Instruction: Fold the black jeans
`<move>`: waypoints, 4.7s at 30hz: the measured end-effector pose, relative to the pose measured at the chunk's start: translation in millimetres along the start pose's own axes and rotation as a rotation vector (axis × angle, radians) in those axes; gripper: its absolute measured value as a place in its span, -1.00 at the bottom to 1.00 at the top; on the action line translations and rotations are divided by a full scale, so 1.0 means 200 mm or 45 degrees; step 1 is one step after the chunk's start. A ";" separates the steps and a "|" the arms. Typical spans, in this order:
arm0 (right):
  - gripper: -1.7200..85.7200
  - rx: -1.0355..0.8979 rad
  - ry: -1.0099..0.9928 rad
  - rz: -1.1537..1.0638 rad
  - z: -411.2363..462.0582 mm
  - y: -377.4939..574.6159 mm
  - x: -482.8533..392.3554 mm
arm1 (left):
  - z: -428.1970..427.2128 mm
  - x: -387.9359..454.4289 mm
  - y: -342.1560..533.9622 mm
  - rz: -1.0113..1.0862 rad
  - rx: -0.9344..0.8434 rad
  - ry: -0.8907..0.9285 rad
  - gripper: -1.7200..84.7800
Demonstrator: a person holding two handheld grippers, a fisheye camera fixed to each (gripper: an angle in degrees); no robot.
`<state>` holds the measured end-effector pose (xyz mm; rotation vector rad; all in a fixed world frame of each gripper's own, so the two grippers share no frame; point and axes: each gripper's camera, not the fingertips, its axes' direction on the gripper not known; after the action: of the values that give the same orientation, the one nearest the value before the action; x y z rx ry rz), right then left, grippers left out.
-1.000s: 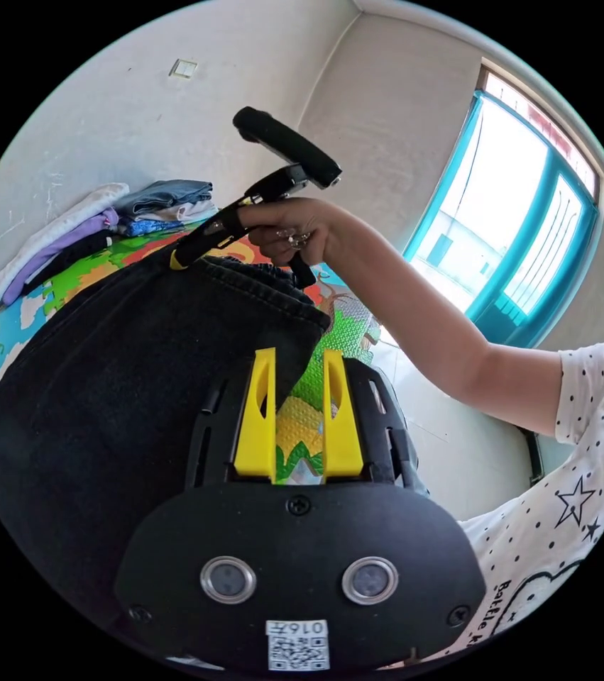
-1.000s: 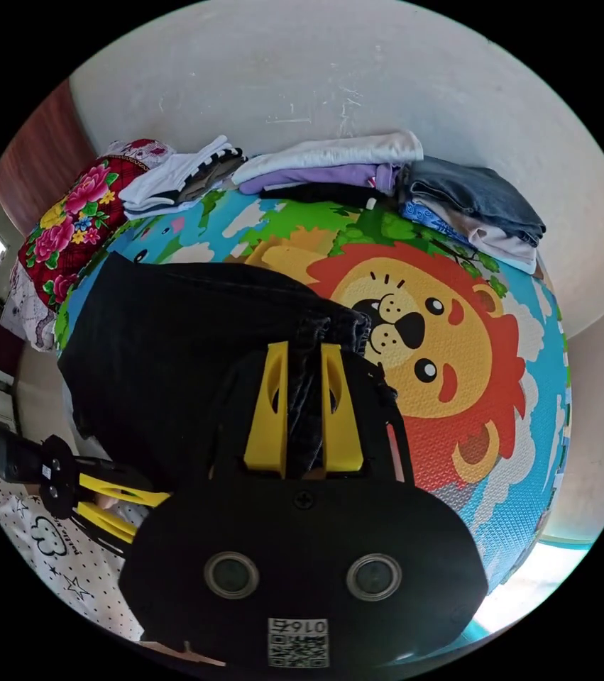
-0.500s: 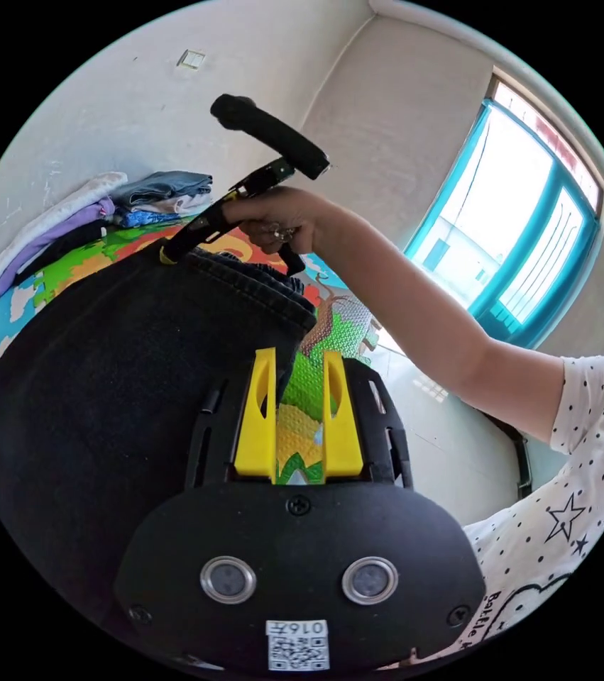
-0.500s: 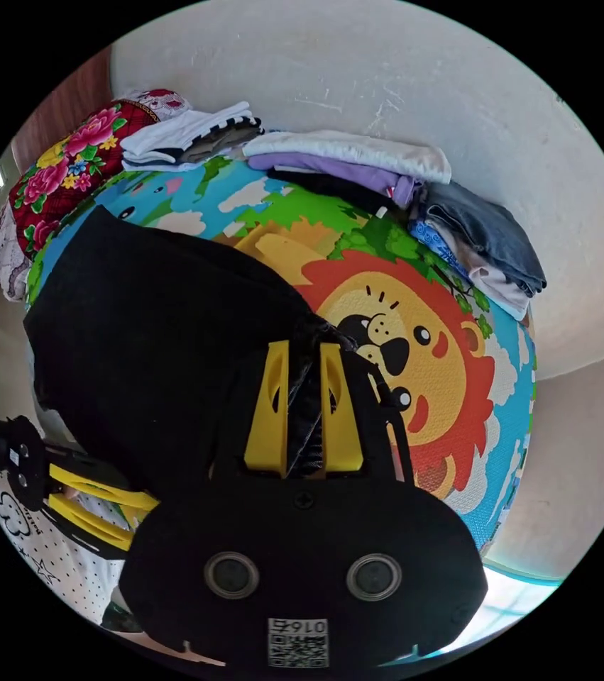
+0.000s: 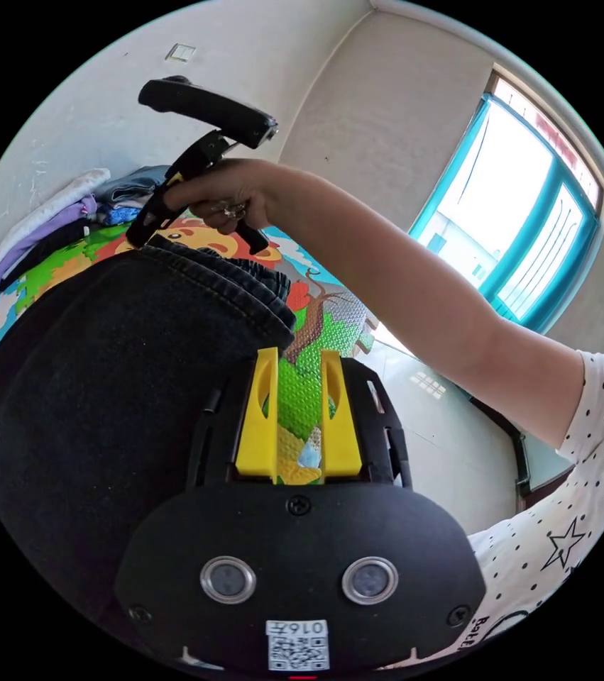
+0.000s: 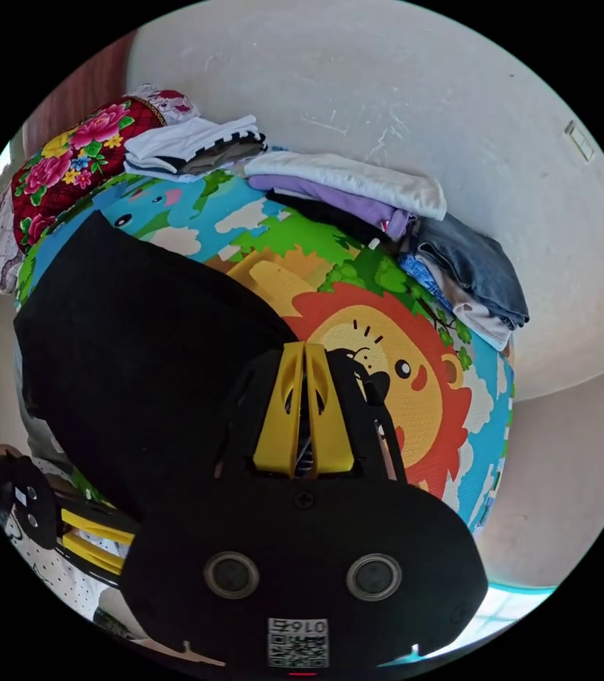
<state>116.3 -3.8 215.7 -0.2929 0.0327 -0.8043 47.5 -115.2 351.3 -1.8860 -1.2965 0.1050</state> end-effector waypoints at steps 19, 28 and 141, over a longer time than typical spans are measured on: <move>-0.81 0.822 -0.279 -0.009 -0.68 0.66 -0.58 | -1.38 -0.76 1.58 -0.893 0.571 -0.633 -0.75; -0.73 0.524 -0.398 -0.083 -0.40 0.55 -1.15 | -1.17 -1.10 2.04 -1.053 0.342 -0.337 -0.71; -0.97 0.472 -0.108 0.038 -0.68 1.91 -0.06 | -0.90 -0.47 0.35 0.095 -0.207 -0.032 -0.94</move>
<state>357.9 222.2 -19.5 0.0244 -0.1901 -0.7511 143.1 -303.6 389.1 -2.0781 -1.2846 0.0638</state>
